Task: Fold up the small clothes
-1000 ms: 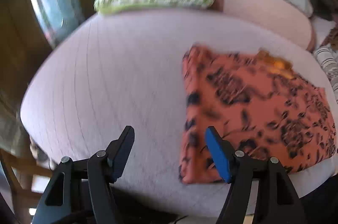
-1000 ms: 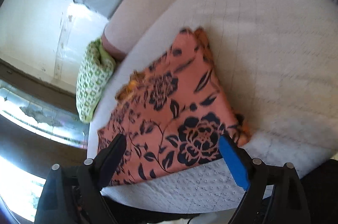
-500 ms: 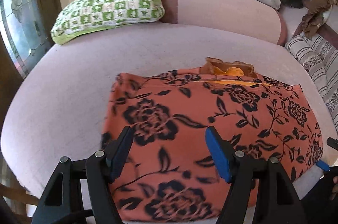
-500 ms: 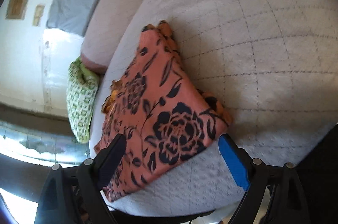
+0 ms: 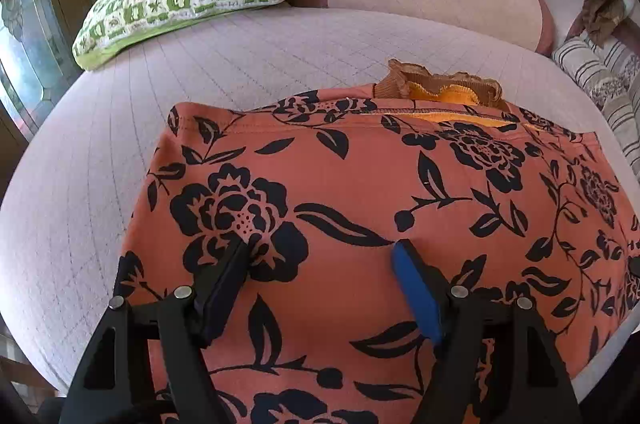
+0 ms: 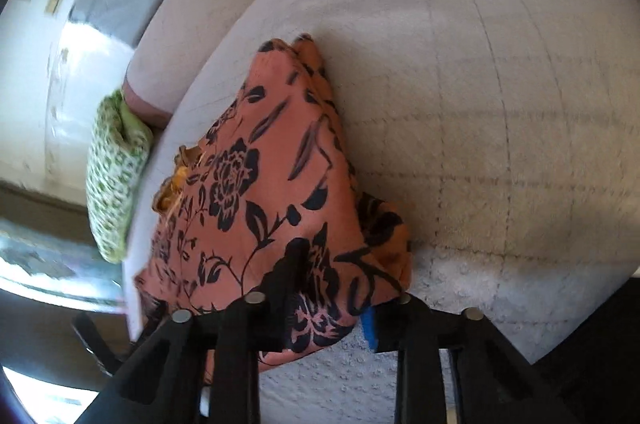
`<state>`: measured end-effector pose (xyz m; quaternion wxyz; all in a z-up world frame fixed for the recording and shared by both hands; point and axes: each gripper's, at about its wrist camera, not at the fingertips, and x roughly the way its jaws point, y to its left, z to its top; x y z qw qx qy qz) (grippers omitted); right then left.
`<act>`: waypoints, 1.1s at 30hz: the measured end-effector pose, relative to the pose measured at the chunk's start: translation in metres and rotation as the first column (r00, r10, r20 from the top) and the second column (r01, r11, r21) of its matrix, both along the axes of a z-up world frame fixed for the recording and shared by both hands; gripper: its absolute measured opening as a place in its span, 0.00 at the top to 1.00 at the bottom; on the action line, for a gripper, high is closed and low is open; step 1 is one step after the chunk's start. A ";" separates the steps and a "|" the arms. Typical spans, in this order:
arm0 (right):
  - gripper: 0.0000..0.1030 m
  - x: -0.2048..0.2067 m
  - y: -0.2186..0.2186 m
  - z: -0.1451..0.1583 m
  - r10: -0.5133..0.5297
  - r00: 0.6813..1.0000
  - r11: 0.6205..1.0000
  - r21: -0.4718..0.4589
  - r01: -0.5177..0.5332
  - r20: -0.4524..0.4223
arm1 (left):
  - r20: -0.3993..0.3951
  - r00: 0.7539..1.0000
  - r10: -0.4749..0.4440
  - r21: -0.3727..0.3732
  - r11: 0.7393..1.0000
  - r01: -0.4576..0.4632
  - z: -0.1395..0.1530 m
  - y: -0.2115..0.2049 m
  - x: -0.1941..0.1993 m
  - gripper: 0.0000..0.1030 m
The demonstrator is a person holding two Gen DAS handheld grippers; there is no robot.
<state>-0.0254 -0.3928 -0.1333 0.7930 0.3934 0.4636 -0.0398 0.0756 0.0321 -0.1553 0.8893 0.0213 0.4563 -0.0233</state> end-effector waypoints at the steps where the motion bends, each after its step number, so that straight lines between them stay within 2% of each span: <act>1: 0.79 -0.003 0.006 0.015 0.019 0.999 0.998 -0.059 -0.017 0.032 | -0.002 1.000 0.000 0.000 1.000 0.000 0.001 0.001 -0.001 0.27; 4: 0.79 -0.013 0.022 0.045 0.063 0.993 0.977 -0.209 -0.041 0.096 | 0.012 1.000 0.000 -0.010 1.000 0.000 0.005 0.005 -0.008 0.27; 6: 0.78 -0.014 0.021 0.030 0.059 0.997 0.974 -0.223 -0.048 0.045 | 0.006 1.000 -0.004 -0.003 1.000 0.004 0.000 0.007 -0.010 0.27; 7: 0.67 -0.008 0.015 0.006 0.070 0.996 0.980 -0.182 -0.080 -0.062 | 0.007 1.000 -0.007 -0.003 1.000 0.007 -0.001 0.007 -0.010 0.27; 8: 0.65 -0.010 0.009 -0.005 0.064 0.994 0.991 -0.116 -0.073 -0.085 | 0.006 1.000 -0.009 -0.003 1.000 0.009 0.001 0.006 -0.010 0.27; 9: 0.60 -0.016 0.003 -0.001 0.032 0.999 0.996 -0.088 -0.035 -0.034 | 0.004 1.000 -0.011 -0.004 1.000 0.011 0.005 0.006 -0.011 0.27; 10: 0.29 -0.021 -0.002 0.012 0.018 1.000 0.993 -0.113 -0.019 -0.007 | 0.012 1.000 -0.012 -0.009 1.000 0.012 0.009 0.008 -0.012 0.27; 11: 0.22 -0.024 -0.007 0.026 0.005 0.999 0.990 -0.139 0.001 0.044 | 0.029 1.000 -0.011 -0.013 1.000 0.011 0.014 0.010 -0.013 0.27; 13: 0.20 -0.019 -0.016 0.046 -0.006 0.992 0.986 -0.162 0.026 0.123 | 0.061 0.998 -0.007 -0.022 1.000 0.008 0.022 0.012 -0.013 0.27; 15: 0.20 0.011 -0.026 0.056 0.047 0.987 0.989 -0.148 -0.024 0.151 | 0.070 0.997 -0.014 -0.022 1.000 0.016 0.021 0.010 -0.010 0.27; 17: 0.20 0.047 -0.034 0.050 0.099 0.984 0.991 -0.108 -0.083 0.148 | 0.044 0.999 -0.018 -0.013 1.000 0.018 0.013 0.007 -0.005 0.27; 19: 0.20 0.090 -0.039 0.035 0.144 0.984 0.984 -0.123 -0.130 0.105 | 0.012 1.000 -0.025 0.002 1.000 0.025 0.000 0.004 -0.001 0.27; 21: 0.25 0.121 -0.032 0.014 0.214 0.977 0.971 -0.117 -0.210 0.020 | 0.035 0.999 -0.025 0.013 1.000 0.025 -0.003 0.003 -0.004 0.25; 22: 0.53 0.136 -0.025 0.000 0.256 0.966 0.960 -0.109 -0.259 -0.046 | 0.036 0.999 -0.026 0.015 1.000 0.025 -0.003 0.002 -0.004 0.25; 23: 0.67 0.141 -0.018 -0.002 0.282 0.957 0.945 -0.151 -0.290 -0.070 | 0.034 0.999 -0.026 0.012 1.000 0.026 -0.003 0.003 -0.004 0.25; 25: 0.81 0.138 0.002 0.017 0.345 0.938 0.909 -0.233 -0.346 -0.046 | 0.037 0.999 -0.030 0.005 1.000 0.030 -0.004 0.004 -0.004 0.24; 27: 0.83 0.125 0.010 0.042 0.320 0.947 0.886 -0.356 -0.297 0.007 | 0.049 0.998 -0.035 0.011 0.999 0.035 -0.006 0.004 -0.005 0.22; 28: 0.83 0.124 0.009 0.045 0.303 0.953 0.881 -0.386 -0.275 0.013 | 0.054 0.998 -0.033 0.015 0.999 0.032 -0.007 0.003 -0.005 0.22; 30: 0.81 0.130 -0.001 0.022 0.254 0.965 0.893 -0.368 -0.258 -0.062 | 0.052 0.998 -0.025 0.020 1.000 0.024 -0.007 0.001 -0.005 0.22; 31: 0.74 0.132 -0.005 0.003 0.242 0.963 0.908 -0.324 -0.267 -0.116 | 0.045 0.999 -0.025 0.021 0.999 0.025 -0.007 0.001 -0.004 0.22; 33: 0.61 0.123 -0.004 0.008 0.229 0.971 0.908 -0.344 -0.240 -0.073 | 0.021 0.999 -0.031 0.006 1.000 0.031 -0.002 0.005 -0.003 0.22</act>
